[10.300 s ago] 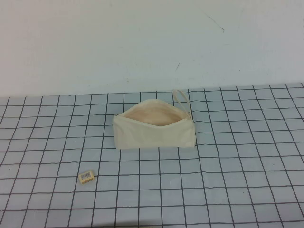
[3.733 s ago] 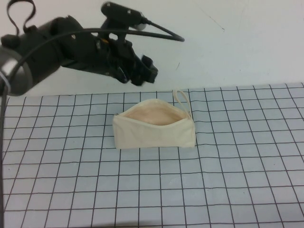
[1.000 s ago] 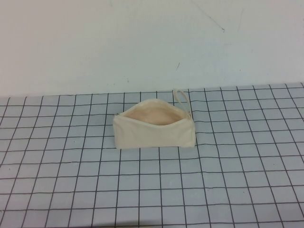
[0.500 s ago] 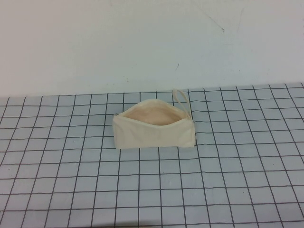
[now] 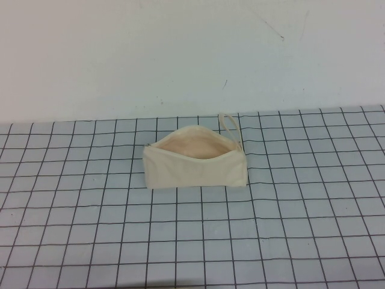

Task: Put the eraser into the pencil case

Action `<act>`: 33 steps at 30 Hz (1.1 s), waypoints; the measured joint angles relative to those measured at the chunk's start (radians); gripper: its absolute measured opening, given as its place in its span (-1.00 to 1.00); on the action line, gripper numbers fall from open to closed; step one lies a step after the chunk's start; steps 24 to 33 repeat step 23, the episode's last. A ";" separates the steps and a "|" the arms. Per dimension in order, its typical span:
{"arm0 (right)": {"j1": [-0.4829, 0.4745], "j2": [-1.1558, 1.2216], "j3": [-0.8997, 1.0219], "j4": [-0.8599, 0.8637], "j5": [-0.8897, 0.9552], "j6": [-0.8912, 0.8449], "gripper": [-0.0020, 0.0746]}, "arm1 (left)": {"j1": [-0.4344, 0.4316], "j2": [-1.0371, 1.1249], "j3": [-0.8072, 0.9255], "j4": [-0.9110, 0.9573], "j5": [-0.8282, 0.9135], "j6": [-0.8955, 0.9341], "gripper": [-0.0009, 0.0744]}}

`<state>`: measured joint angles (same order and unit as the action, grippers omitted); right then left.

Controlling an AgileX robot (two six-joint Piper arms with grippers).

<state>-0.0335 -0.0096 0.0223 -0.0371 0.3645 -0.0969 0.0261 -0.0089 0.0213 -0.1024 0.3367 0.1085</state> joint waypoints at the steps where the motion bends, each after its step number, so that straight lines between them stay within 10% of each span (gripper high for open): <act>1: 0.000 0.000 0.000 0.000 0.000 0.000 -0.95 | 0.000 0.000 0.000 -0.002 0.000 0.000 -0.98; 33: 0.000 0.000 0.000 0.000 0.000 0.000 -0.95 | 0.000 0.000 0.000 -0.004 0.000 -0.010 -0.98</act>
